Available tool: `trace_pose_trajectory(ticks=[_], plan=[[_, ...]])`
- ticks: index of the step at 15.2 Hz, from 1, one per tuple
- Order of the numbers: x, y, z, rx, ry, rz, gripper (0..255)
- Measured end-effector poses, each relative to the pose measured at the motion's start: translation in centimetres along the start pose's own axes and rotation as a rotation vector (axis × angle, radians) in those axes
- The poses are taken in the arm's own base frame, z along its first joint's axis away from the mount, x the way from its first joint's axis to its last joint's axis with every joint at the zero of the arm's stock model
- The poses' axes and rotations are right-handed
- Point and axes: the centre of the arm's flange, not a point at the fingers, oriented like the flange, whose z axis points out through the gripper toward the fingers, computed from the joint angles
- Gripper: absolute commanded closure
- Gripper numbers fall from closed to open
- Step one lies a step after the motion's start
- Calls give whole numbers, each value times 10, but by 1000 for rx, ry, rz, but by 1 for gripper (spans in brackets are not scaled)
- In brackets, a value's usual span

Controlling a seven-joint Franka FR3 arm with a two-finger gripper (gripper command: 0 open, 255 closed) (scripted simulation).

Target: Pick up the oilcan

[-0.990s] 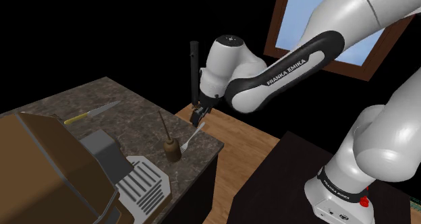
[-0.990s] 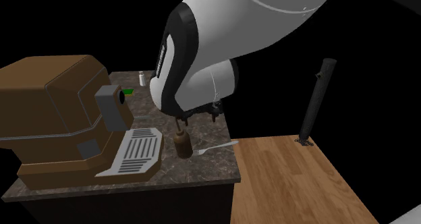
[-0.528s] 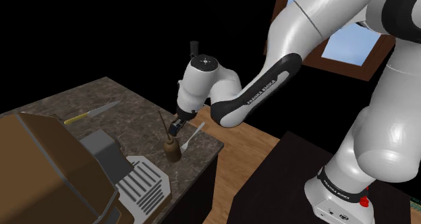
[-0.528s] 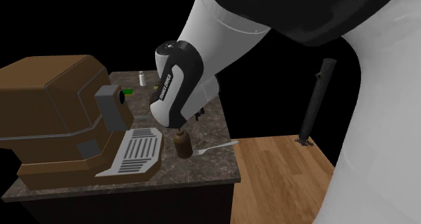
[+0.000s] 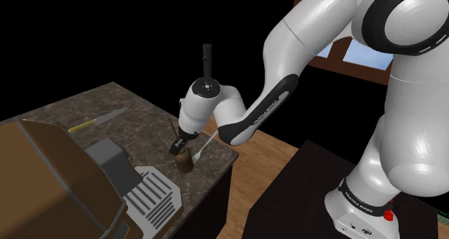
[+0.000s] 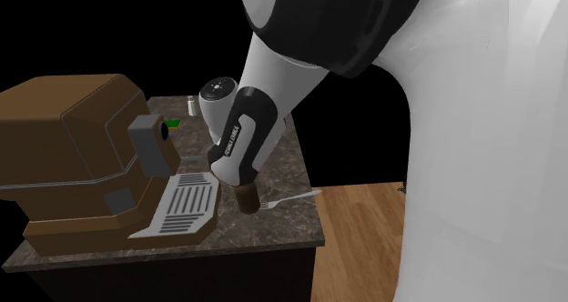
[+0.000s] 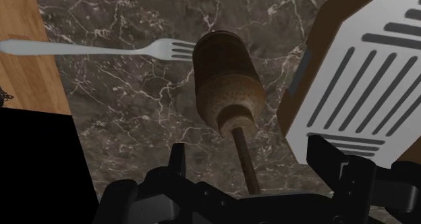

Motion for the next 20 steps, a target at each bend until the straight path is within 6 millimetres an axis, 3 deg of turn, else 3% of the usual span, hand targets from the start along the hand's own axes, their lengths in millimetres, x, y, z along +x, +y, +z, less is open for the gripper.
trace_pose_trajectory(ticks=[3, 4, 14, 20], plan=[[-7, -1, 14, 0, 0, 0, 0], [-8, -1, 16, 0, 0, 0, 255], [-9, -1, 18, 0, 1, 0, 255], [2, 1, -5, 0, 0, 0, 255]])
